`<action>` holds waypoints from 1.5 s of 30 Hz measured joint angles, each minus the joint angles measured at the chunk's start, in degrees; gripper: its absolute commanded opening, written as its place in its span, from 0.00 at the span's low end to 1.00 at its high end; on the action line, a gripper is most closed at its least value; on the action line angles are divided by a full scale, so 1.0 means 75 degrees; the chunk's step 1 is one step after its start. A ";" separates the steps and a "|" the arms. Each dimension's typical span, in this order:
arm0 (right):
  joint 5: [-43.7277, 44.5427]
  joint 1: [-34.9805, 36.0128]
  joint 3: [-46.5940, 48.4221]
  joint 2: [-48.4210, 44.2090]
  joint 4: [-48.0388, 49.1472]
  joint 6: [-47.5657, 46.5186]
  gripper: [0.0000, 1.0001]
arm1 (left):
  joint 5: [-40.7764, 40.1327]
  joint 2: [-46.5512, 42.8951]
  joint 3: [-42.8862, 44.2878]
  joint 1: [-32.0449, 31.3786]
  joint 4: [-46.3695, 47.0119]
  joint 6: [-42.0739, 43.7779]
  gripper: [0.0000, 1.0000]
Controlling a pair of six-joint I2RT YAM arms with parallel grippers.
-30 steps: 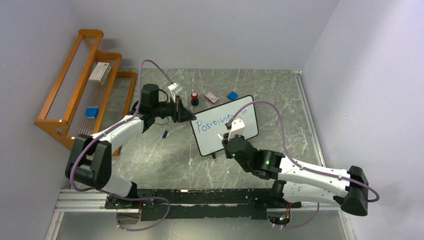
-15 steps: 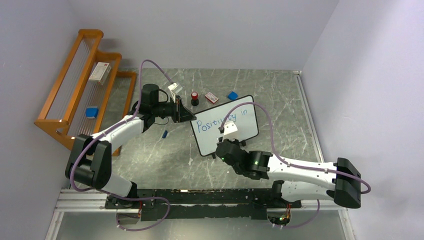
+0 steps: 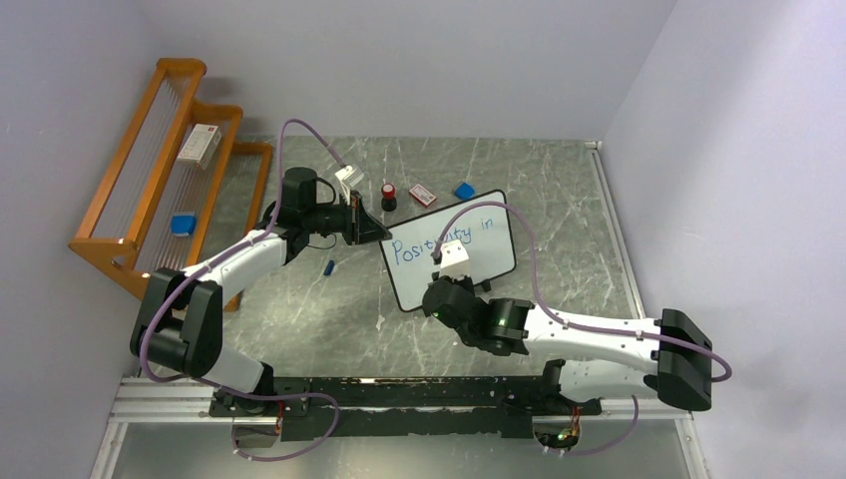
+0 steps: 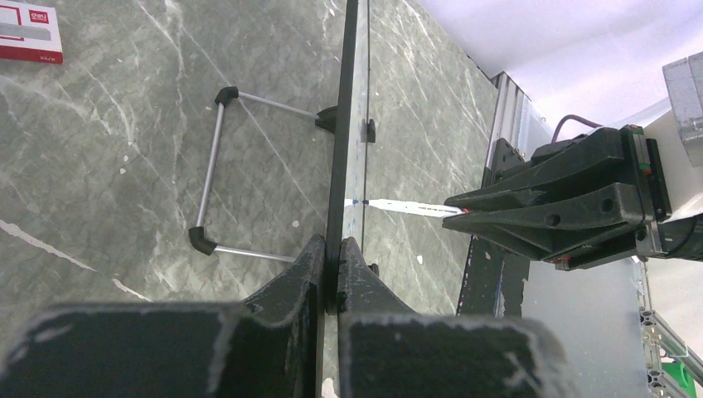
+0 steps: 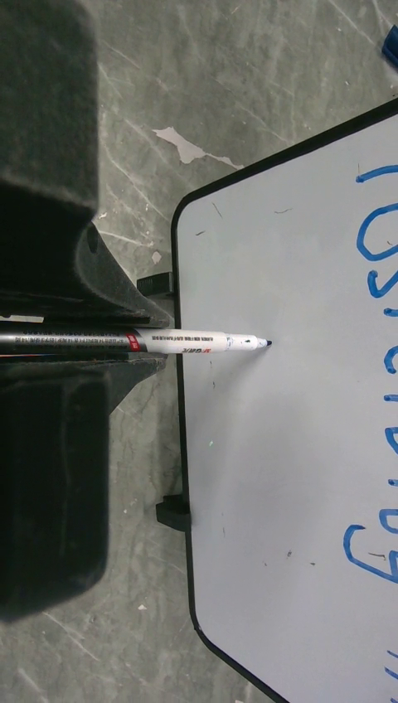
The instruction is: Write a sentence on the whiteboard
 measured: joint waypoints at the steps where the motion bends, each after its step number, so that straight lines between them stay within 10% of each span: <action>1: 0.0026 0.0000 0.0003 0.0023 0.0003 0.0000 0.00 | 0.0000 0.0000 0.0000 0.0000 0.0000 0.0000 0.05; 45: -0.0286 0.0015 0.0230 0.0344 0.0195 -0.0262 0.00 | -0.0003 0.0009 0.0000 0.0000 -0.0006 0.0006 0.05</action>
